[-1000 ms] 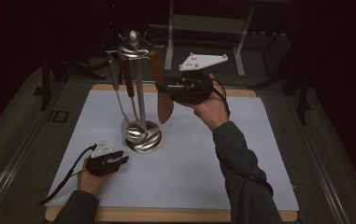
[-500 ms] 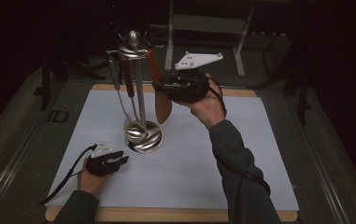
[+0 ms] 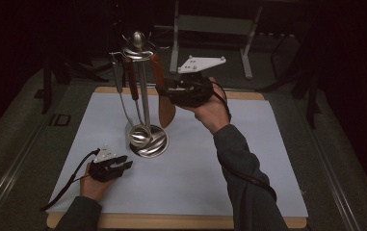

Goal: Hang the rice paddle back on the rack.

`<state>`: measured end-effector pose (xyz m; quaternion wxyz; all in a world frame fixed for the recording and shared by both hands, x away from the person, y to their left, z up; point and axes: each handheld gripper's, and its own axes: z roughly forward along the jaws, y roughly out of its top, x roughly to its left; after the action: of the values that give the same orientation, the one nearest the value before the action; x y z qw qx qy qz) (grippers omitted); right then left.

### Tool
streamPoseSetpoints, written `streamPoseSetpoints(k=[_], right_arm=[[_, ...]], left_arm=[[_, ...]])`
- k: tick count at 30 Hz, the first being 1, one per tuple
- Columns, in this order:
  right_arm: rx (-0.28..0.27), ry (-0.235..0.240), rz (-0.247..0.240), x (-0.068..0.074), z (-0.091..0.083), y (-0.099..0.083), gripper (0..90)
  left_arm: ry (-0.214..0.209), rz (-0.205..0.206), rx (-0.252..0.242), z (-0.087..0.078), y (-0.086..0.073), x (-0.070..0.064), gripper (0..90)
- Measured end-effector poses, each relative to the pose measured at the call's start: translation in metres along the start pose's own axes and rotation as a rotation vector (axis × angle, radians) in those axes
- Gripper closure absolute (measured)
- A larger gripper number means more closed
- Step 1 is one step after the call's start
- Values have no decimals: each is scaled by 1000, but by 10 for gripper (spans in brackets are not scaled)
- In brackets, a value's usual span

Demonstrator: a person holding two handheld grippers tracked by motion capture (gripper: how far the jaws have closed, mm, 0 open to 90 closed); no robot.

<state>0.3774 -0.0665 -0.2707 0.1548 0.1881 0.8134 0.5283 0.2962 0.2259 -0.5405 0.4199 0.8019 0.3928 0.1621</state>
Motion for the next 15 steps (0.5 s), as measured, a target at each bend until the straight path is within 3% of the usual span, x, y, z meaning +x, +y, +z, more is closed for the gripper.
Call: streamPoseSetpoints(k=[15], right_arm=[[42, -10, -13, -3, 1, -9, 640]], left_arm=[[1, 1, 0, 0, 0, 0, 647]])
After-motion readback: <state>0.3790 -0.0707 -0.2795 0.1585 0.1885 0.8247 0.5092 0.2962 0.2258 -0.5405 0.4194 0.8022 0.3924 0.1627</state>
